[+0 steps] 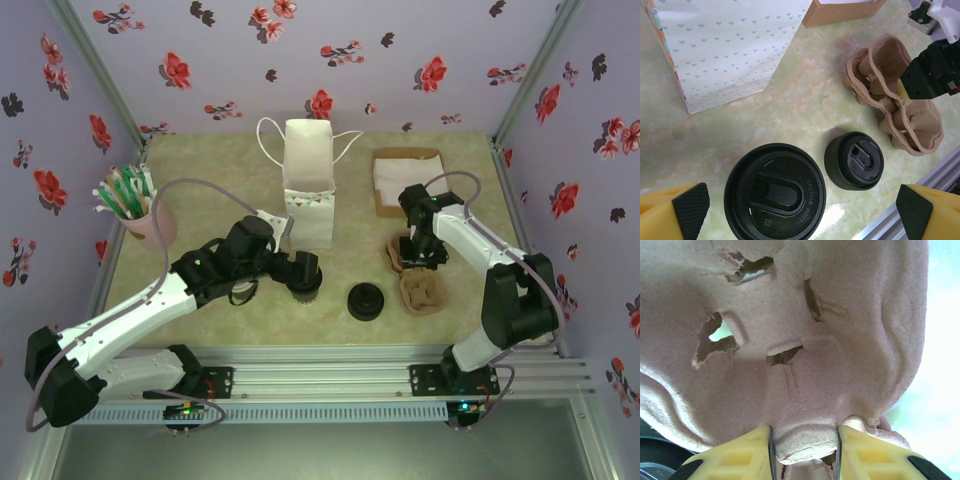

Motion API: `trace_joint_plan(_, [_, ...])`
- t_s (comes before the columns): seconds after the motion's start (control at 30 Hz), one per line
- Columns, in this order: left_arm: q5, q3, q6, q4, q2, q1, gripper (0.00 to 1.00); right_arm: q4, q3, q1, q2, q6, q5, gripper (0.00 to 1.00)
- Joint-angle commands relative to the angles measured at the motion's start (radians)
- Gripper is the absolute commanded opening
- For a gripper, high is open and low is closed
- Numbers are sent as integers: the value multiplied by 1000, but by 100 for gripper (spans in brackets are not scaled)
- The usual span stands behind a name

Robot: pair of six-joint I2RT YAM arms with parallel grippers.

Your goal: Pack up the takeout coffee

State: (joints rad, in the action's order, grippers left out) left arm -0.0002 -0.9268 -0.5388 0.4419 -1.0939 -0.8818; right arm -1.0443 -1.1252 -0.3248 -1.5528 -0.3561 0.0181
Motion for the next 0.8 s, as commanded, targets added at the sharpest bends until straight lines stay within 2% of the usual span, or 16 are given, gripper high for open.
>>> trace_joint_plan(0.0, [-18,-27,20,-3,3,-7,99,-9,-30,6,46,-29,0,32])
trace_joint_plan(0.27, [-104,-124,43,74,22,17,99,-29,-39,5,191,-35,-20,32])
trace_joint_plan(0.37, [-125,-191,56,123,21,63,99,-31,-42,4,244,-35,-35,32])
trace_joint_plan(0.6, [-111,-407,92,224,-26,242,99,-11,-91,-5,353,-43,-136,32])
trace_joint_plan(0.77, [0,-522,58,212,-104,454,96,-12,-152,-39,375,-52,-156,32])
